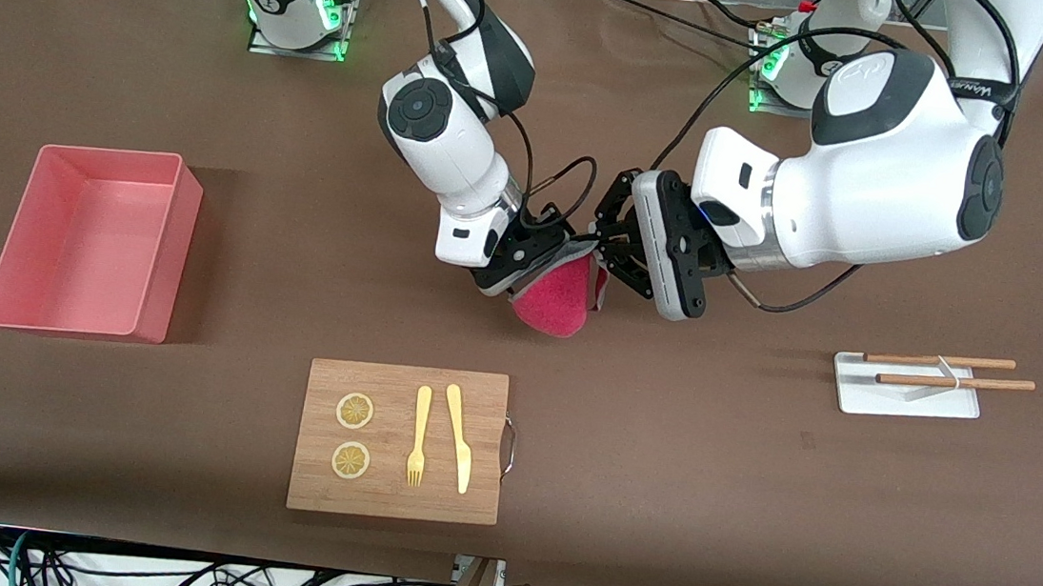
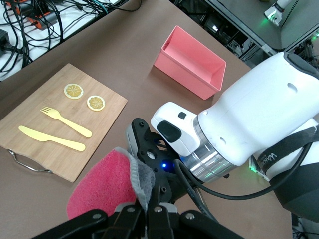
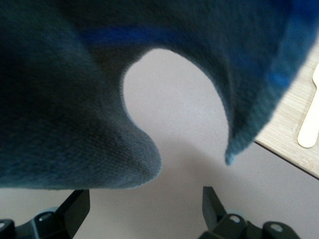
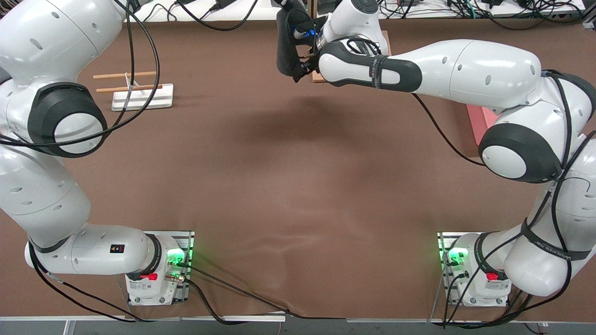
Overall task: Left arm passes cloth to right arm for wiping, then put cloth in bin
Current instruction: 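Grasp the cloth with the right gripper beside the left gripper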
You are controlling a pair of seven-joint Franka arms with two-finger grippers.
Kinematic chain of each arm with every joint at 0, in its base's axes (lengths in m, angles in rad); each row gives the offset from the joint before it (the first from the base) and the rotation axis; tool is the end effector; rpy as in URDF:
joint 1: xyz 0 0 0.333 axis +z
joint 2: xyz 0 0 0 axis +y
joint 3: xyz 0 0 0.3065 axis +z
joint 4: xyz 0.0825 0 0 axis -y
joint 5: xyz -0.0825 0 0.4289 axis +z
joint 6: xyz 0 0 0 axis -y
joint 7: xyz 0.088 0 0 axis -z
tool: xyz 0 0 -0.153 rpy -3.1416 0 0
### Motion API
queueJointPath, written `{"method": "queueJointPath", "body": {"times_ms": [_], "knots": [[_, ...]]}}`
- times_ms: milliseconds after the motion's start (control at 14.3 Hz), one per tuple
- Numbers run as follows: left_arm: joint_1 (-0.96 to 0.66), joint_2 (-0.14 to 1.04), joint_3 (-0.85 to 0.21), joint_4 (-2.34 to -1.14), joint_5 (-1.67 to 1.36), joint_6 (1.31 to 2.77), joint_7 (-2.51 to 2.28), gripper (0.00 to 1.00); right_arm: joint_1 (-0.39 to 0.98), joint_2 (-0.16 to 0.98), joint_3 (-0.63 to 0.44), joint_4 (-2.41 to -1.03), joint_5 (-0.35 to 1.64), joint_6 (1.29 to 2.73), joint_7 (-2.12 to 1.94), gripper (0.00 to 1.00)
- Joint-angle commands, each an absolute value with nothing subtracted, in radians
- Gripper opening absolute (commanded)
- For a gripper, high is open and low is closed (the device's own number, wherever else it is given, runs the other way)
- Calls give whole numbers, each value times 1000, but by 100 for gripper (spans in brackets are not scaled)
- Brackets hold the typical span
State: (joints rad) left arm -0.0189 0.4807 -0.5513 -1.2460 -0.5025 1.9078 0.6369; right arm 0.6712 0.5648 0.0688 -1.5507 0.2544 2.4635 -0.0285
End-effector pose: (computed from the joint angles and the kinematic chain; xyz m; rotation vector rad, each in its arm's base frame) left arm 0.6531 -0.3853 0.5170 2.1002 -1.1613 0.3404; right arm 0.5748 0.5254 0.2841 -2.6717 -0.7981 -0.3457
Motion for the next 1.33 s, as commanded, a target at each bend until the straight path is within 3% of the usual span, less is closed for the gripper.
{"method": "queueJointPath", "body": {"times_ms": [0, 349, 907, 1256], "knots": [[-5, 445, -580, -1253, -489, 1869, 641, 0, 684, 584, 67, -1522, 278, 2490, -35, 100], [11, 451, -588, -1249, -624, 1836, 655, 0, 660, 583, 64, -1548, 281, 2503, -222, 100], [23, 423, -581, -1249, -583, 1792, 643, 0, 643, 500, 66, -1650, 412, 2571, -650, 100], [26, 380, -580, -1249, -508, 1701, 595, 0, 607, 407, 54, -1669, 644, 2393, -981, 100]]}}
